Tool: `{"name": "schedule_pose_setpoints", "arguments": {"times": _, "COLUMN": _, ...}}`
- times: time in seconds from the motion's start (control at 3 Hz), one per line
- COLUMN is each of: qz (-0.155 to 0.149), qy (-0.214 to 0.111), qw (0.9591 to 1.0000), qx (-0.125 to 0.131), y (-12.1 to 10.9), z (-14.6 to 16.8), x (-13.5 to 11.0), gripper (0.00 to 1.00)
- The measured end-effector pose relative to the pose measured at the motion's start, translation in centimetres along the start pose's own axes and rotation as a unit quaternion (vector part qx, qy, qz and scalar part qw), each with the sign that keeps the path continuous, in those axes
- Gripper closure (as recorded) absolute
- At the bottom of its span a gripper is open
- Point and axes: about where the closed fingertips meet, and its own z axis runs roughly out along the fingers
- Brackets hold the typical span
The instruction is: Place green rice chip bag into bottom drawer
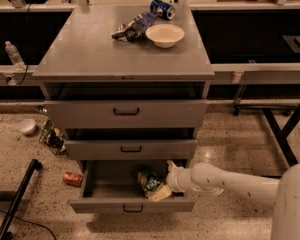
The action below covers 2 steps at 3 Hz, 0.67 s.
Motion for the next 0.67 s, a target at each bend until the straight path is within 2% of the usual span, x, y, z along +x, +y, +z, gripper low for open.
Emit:
{"name": "schedule_pose_setpoints", "arguments": {"times": 0.33, "qz": 0.014, "qy": -0.018, "qw": 0.9993, "qx": 0.029, "y": 1.0, "z": -4.5, "x": 0.0, "gripper": 0.0}}
{"name": "schedule_pose_setpoints", "arguments": {"times": 0.67, "qz": 0.028, "qy": -0.026, "qw": 0.9983, "qx": 0.044, "y": 0.8, "z": -6.4, "x": 0.7, "gripper": 0.0}}
